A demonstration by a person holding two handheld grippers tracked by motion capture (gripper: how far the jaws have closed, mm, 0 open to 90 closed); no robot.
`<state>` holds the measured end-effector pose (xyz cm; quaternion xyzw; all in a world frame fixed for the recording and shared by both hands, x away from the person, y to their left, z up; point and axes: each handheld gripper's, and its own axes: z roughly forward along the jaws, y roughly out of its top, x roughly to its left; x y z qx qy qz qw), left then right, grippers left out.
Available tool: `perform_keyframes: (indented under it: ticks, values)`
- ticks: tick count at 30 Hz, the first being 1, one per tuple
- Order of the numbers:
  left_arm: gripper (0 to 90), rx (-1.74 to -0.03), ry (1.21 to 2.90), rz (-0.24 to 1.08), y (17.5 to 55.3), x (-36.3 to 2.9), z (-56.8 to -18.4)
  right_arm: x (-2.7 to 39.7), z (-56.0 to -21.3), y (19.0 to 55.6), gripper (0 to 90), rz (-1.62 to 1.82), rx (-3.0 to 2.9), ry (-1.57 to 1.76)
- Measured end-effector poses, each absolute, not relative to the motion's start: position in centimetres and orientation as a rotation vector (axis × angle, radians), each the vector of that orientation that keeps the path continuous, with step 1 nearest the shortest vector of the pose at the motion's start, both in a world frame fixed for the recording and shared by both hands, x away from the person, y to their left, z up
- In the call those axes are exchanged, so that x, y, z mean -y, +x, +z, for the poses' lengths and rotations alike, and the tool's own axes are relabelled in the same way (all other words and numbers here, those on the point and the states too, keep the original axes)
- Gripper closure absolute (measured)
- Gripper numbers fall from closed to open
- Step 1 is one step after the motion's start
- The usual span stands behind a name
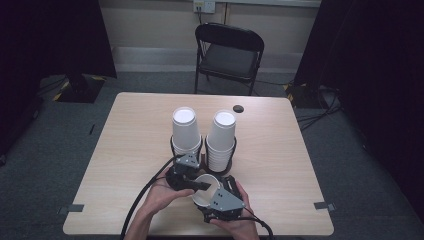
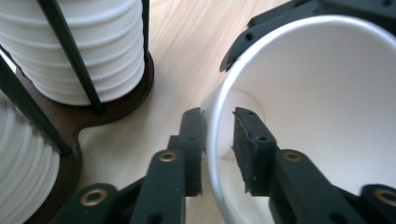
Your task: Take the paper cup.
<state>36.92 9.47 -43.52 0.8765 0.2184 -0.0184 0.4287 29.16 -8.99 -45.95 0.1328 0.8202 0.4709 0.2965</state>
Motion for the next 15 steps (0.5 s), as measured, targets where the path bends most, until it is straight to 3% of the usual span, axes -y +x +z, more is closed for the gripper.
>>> perform_keyframes:
  ticks: [6, 9, 15]
  values:
    - [56.2, -0.573, 2.091, 0.000, 36.8, -10.2, -43.4, 9.3, -45.9, 29.5, 10.2, 1.257, -2.169, 0.411]
    - [44.5, -0.599, 2.060, 0.069, 36.6, -10.6, -43.1, 9.6, -45.8, 29.5, 10.4, 1.262, -2.164, 0.435]
    - [33.4, -0.627, 1.956, 0.173, 35.9, -11.9, -43.0, 10.4, -45.9, 30.0, 10.7, 1.258, -2.145, 0.517]
